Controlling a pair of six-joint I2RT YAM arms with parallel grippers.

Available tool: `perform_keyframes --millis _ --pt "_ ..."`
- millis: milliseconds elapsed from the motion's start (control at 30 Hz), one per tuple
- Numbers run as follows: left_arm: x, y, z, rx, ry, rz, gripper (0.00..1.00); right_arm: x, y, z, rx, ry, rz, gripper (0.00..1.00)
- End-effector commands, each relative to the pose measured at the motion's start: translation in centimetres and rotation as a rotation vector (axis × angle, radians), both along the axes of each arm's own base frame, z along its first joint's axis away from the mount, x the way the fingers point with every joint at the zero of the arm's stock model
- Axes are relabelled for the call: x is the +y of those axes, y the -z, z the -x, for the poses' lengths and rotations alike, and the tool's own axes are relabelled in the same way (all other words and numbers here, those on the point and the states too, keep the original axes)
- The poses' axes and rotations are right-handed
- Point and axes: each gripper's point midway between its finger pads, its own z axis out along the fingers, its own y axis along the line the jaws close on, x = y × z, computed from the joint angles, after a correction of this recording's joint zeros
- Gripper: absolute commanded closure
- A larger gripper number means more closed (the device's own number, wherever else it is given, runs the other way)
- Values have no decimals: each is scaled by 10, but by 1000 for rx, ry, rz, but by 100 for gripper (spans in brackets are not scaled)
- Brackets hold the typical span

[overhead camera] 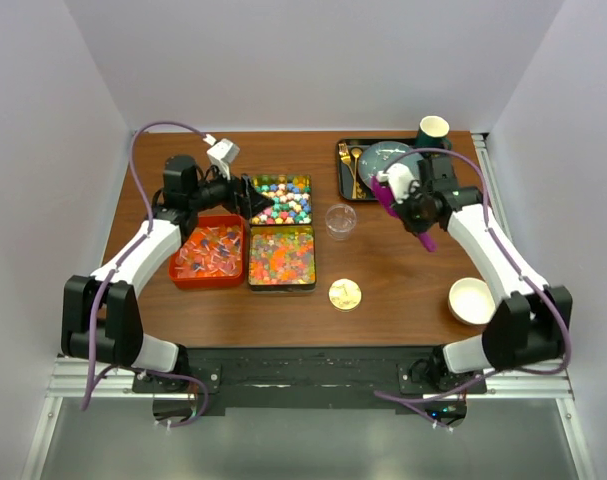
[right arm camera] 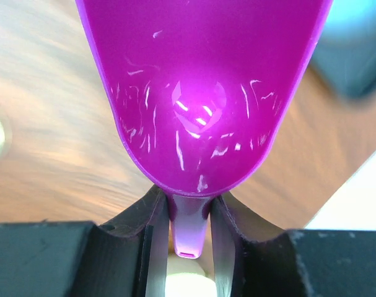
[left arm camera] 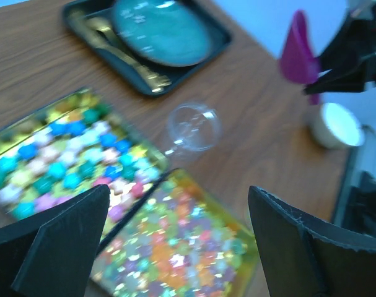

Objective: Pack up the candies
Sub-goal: Pick up the spatula from the center of the board.

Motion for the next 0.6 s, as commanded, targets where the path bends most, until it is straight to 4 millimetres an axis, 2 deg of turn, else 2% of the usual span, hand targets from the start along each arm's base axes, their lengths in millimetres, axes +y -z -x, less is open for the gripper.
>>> perform_keyframes --millis 0,67,200,367,567 --pt "-42 -50 42 -9 282 215 3 63 -33 31 -2 -231 -147 100" --pt "-50 -56 51 -5 327 235 5 73 -39 33 -8 -265 -151 100" --pt "-60 -63 58 8 344 273 6 91 -39 36 -11 -352 -113 100" --pt "-67 -66 54 68 309 333 8 106 -40 27 -41 -385 -60 100" --pt "-80 -60 46 99 284 336 18 126 -41 21 -69 -432 -34 100"
